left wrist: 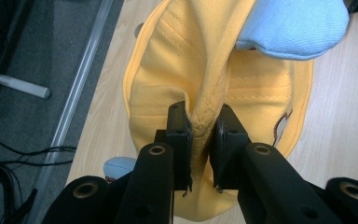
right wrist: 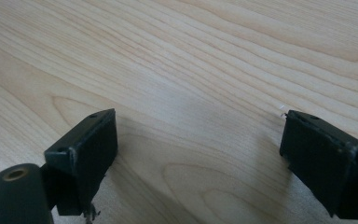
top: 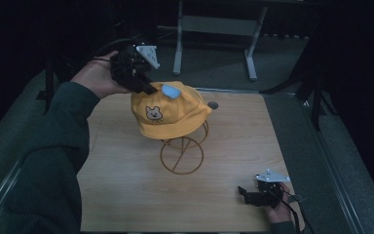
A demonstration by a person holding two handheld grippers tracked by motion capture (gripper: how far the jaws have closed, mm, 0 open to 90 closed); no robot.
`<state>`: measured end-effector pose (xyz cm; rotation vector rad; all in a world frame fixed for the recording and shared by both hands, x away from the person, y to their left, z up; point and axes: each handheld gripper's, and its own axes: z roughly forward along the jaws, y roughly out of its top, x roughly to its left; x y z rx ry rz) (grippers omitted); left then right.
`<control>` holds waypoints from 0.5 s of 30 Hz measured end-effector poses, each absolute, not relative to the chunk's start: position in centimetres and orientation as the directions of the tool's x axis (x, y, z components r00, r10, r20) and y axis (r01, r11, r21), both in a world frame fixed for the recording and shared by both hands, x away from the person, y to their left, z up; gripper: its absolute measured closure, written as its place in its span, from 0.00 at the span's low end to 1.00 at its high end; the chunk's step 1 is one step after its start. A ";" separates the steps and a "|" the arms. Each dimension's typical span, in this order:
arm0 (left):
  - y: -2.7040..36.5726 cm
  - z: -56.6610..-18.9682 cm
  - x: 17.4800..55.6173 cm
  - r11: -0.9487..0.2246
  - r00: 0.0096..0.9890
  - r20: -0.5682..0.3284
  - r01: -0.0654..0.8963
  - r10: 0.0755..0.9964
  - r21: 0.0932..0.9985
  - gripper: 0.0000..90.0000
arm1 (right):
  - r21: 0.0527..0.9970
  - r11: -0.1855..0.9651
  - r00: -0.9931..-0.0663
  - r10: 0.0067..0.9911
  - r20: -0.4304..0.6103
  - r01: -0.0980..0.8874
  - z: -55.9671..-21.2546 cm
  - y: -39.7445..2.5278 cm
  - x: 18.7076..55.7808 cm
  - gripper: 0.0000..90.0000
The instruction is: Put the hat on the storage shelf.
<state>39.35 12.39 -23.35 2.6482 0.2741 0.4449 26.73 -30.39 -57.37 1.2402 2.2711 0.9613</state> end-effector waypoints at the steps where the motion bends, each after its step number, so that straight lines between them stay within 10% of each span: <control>1: 12.2 -23.4 39.4 -0.887 0.929 0.265 0.117 0.257 0.447 0.88 | 0.719 0.377 -0.539 0.842 -0.005 0.583 -57.4 -30.4 26.7 0.12; 15: 10.0 -23.9 39.5 -0.915 0.936 0.275 0.098 0.218 0.392 0.88 | 0.720 0.379 -0.542 0.840 -0.005 0.582 -57.4 -30.4 26.7 0.12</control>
